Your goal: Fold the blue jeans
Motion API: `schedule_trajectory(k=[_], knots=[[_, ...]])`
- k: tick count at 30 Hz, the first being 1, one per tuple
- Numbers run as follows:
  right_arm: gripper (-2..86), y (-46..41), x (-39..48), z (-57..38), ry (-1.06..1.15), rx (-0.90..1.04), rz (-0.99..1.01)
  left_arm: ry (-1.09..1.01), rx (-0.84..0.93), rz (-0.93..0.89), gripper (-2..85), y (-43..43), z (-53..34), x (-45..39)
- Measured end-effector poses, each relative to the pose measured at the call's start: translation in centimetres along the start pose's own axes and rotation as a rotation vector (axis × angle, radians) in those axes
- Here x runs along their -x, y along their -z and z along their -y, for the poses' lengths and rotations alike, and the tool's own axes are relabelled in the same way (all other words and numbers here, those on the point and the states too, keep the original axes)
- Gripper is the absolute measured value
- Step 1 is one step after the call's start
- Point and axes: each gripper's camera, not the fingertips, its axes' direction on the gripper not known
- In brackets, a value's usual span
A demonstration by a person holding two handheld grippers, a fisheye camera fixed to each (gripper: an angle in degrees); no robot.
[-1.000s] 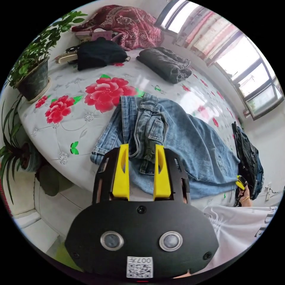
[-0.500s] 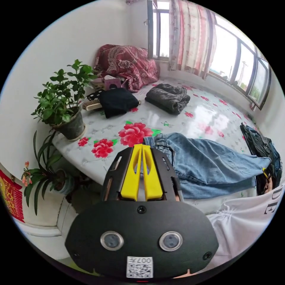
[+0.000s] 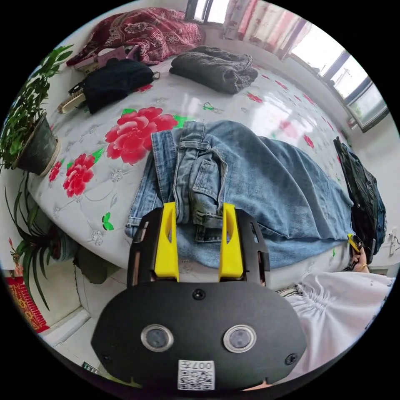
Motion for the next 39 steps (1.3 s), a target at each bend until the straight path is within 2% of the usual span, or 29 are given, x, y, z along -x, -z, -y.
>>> schedule_trajectory(k=[3, 7, 11, 14, 16, 19, 21, 25, 28, 31, 33, 36, 39], knots=[[-0.2, -0.6, 0.3, -0.2, 0.041, 0.016, -0.044, -0.068, 0.084, -0.018, 6.3, -2.3, 1.8, -0.8], [-0.3, 0.0, 1.1, -0.2, 0.101, 0.012, -0.062, -0.050, 0.054, -0.128, 0.6, -0.6, 3.0, -0.5], [-0.3, 4.0, 4.0, -1.2, 0.268, -0.076, -0.019, -0.190, -0.170, -0.184, -0.3, 10.1, 1.5, -1.9], [-0.2, 5.2, 4.9, -3.1, 0.365, -0.109, -0.100, -0.327, -0.198, -0.060, -0.3, 15.1, -1.7, -4.0], [-0.1, 3.6, 3.8, -4.3, 0.379, -0.074, -0.173, -0.318, -0.137, 0.019, -0.1, 14.1, -3.6, -4.0], [0.5, -2.4, -1.0, -5.4, 0.277, 0.067, -0.171, -0.190, 0.064, 0.060, 0.4, 4.4, -5.5, -1.9], [1.4, -5.8, -4.1, -5.8, 0.167, 0.168, -0.184, -0.011, 0.227, 0.030, 1.2, -3.0, -6.5, 0.3], [2.9, -1.2, -3.3, -6.3, 0.205, 0.075, -0.230, 0.038, 0.131, -0.008, 3.4, -1.4, -7.2, 1.1], [3.7, 2.6, 0.1, -6.4, 0.324, -0.043, -0.204, 0.044, 0.088, 0.054, 3.7, 1.0, -6.8, 1.9], [4.4, 0.2, 6.0, -4.8, 0.509, -0.013, 0.042, 0.029, -0.042, 0.041, 4.0, 3.3, -4.8, 1.9], [4.6, -5.9, 13.2, -4.1, 0.693, 0.108, 0.193, -0.049, -0.078, -0.011, 5.2, 2.9, -2.1, 0.6], [4.8, -15.0, 23.5, -5.1, 0.924, 0.288, 0.296, -0.172, -0.046, 0.021, 5.6, 0.6, 1.5, -1.9], [5.3, -23.1, 32.1, -7.0, 1.103, 0.415, 0.313, -0.284, -0.043, 0.075, 5.2, -1.4, 4.4, -4.2]])
